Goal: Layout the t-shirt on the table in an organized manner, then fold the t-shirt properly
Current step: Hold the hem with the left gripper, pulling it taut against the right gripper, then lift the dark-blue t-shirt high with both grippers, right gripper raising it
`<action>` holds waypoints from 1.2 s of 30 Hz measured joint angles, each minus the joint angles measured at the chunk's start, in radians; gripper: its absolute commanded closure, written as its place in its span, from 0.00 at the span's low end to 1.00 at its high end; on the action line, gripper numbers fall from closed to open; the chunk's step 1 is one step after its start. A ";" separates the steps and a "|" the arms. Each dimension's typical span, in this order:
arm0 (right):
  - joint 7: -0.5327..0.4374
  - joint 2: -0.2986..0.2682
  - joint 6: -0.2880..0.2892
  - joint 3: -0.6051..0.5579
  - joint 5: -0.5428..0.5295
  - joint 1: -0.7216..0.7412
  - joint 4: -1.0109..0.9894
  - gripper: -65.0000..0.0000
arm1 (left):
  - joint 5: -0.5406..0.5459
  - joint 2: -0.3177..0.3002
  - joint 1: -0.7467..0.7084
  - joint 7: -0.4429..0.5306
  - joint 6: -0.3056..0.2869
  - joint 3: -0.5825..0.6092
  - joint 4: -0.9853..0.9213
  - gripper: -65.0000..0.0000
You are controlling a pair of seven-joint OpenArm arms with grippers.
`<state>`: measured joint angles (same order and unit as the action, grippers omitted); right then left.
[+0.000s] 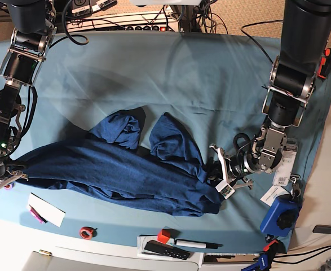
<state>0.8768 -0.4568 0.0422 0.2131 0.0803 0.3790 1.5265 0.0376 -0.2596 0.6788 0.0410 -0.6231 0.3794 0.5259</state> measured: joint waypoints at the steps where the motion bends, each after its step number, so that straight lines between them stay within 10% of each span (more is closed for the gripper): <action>1: 0.002 0.000 0.000 0.000 0.000 0.000 0.000 1.00 | -0.006 -0.013 0.000 -0.010 -0.007 0.002 0.012 1.00; 18: 0.003 0.000 0.003 0.000 -0.002 0.006 -0.001 1.00 | 0.137 -0.254 -0.013 -0.093 -0.008 0.011 0.191 1.00; 36: 0.077 0.014 0.007 -0.001 -0.079 -0.010 0.209 1.00 | 0.214 -0.276 -0.013 -0.176 -0.004 0.011 0.575 1.00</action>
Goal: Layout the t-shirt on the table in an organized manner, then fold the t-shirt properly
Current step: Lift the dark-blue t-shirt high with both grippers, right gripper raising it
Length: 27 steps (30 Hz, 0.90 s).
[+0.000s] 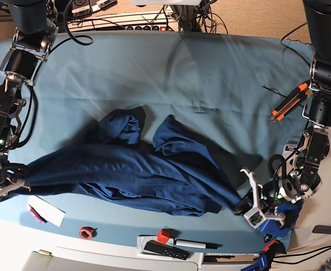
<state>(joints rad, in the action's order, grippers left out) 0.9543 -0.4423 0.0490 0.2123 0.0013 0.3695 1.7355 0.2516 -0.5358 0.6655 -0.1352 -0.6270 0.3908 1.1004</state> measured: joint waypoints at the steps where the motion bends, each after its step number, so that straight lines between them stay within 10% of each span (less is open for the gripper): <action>1: 0.005 0.000 -0.001 0.000 0.000 -0.005 0.000 1.00 | 0.000 -0.001 0.000 0.000 0.000 0.000 0.018 1.00; 27: -0.110 0.002 -0.050 0.000 0.076 0.115 0.034 1.00 | 0.060 -0.010 0.386 -0.057 0.050 0.001 0.095 1.00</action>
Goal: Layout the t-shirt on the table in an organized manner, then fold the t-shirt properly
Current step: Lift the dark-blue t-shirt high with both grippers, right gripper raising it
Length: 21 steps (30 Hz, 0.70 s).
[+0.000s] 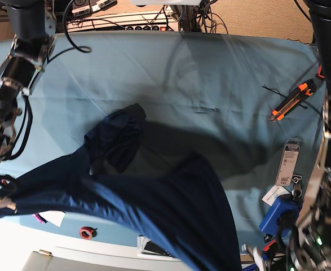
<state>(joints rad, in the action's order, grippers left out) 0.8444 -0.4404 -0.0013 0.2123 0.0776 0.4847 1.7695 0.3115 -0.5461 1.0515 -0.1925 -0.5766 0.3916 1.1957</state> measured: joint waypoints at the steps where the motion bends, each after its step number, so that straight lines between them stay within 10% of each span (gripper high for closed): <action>1: -0.005 0.000 0.001 0.000 0.000 0.018 -0.018 1.00 | 0.003 -0.005 0.021 0.001 0.003 0.000 0.001 1.00; 21: -0.083 0.002 0.042 0.001 -0.087 0.346 -0.332 1.00 | 0.030 -0.224 0.206 0.013 0.046 0.000 0.003 1.00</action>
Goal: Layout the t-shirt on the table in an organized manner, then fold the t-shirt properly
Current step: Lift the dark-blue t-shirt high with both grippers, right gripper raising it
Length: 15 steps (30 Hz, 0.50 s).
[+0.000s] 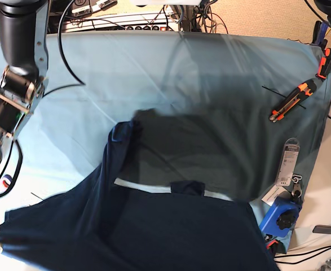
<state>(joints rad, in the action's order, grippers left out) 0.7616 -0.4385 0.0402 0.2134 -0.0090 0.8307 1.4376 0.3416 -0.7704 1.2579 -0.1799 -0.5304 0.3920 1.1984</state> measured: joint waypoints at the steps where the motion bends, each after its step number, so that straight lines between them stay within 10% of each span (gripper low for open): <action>1: 0.000 0.000 0.000 0.001 -0.001 0.015 0.000 1.00 | -0.001 -0.003 0.000 0.000 0.008 0.000 0.000 1.00; 15: -0.052 -0.003 0.056 0.001 -0.012 0.174 0.000 1.00 | 0.001 -0.061 0.000 -0.006 0.037 0.000 0.000 1.00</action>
<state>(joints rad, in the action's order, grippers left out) 0.7094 -0.4419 0.0967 0.2142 -0.0212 1.0050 1.4376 0.3424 -0.8310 1.2583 -0.1860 -0.4931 0.3920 1.1988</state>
